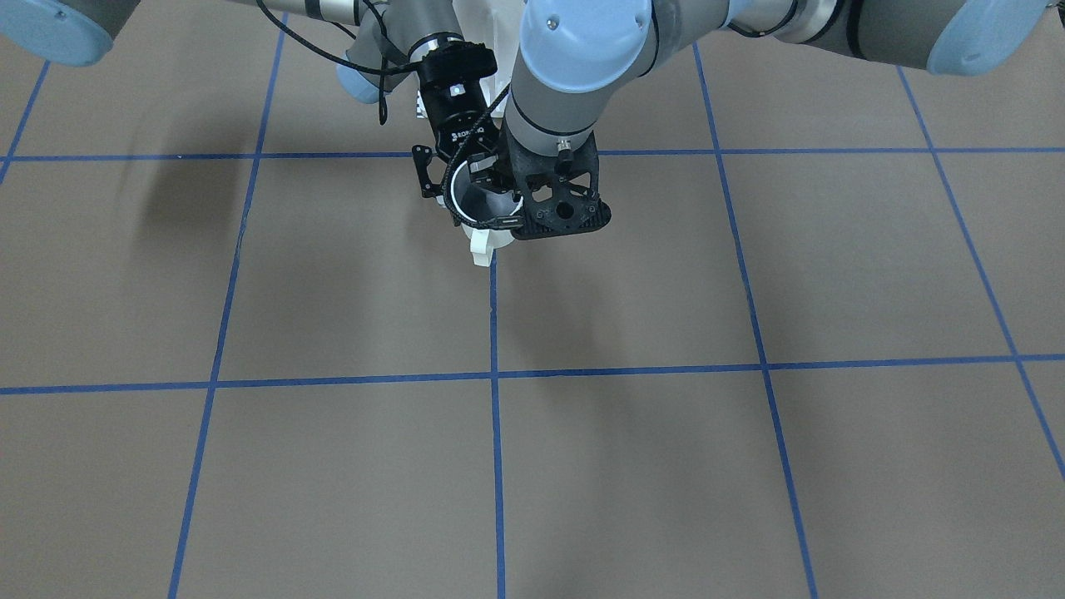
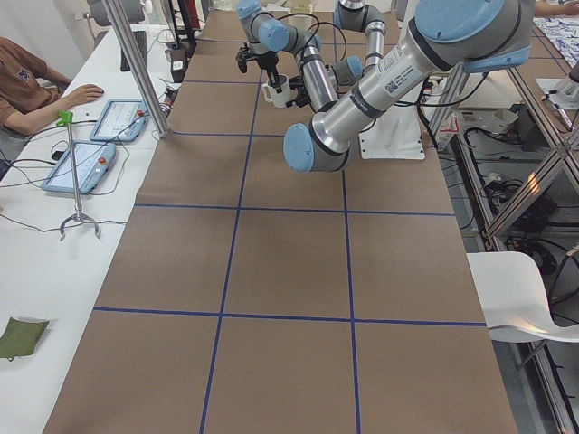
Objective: Left arm hands cup to right arm to dump lemon
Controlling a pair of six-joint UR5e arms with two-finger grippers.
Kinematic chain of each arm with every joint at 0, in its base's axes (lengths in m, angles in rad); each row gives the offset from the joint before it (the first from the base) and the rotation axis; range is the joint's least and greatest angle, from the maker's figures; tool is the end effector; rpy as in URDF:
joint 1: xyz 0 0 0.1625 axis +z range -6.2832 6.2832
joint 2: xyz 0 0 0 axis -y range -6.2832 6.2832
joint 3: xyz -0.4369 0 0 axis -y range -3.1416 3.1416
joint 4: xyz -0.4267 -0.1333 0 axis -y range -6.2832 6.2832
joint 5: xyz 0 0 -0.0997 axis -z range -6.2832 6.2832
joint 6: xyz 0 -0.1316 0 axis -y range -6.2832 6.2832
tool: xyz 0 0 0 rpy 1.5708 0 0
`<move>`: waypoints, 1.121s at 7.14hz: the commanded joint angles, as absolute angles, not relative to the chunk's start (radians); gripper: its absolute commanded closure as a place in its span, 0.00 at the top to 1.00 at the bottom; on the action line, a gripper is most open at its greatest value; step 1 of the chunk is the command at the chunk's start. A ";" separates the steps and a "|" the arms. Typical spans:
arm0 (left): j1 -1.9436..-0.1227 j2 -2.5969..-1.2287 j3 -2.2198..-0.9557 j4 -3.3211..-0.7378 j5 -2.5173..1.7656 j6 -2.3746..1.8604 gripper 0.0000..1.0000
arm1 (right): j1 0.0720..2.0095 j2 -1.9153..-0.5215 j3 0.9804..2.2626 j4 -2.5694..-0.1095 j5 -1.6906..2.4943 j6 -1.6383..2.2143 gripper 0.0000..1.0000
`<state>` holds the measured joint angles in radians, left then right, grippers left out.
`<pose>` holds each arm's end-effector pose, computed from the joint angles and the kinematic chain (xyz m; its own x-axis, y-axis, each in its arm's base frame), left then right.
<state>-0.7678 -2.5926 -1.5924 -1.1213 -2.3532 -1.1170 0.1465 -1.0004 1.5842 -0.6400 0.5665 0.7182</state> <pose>0.4915 -0.5308 0.0433 0.6274 -0.1736 -0.7591 -0.0737 0.9572 -0.2798 -0.6252 -0.3392 0.1995 0.7231 -0.3018 0.6213 -0.5581 0.2746 0.7830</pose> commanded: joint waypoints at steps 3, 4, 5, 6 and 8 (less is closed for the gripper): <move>-0.834 -2.588 -1.666 -1.118 -2.355 -1.120 0.00 | 0.115 -1.020 1.474 -0.592 0.572 0.718 0.99; -0.874 -2.557 -1.696 -1.118 -2.355 -1.106 0.00 | 0.159 -1.017 1.485 -0.571 0.621 0.718 0.99; -0.908 -2.496 -1.745 -1.118 -2.353 -1.038 0.00 | 0.228 -1.032 1.499 -0.572 0.728 0.727 0.99; -0.920 -2.336 -1.858 -1.124 -2.353 -0.919 0.00 | 0.304 -1.084 1.502 -0.572 0.824 0.730 0.99; -1.003 -2.151 -1.933 -1.127 -2.353 -0.691 0.00 | 0.488 -1.175 1.496 -0.575 1.065 0.732 0.99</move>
<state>-0.9563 -2.2621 -1.8900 -1.1258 -2.3531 -0.8274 0.3770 -1.1180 1.4985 -0.5745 0.9171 0.7305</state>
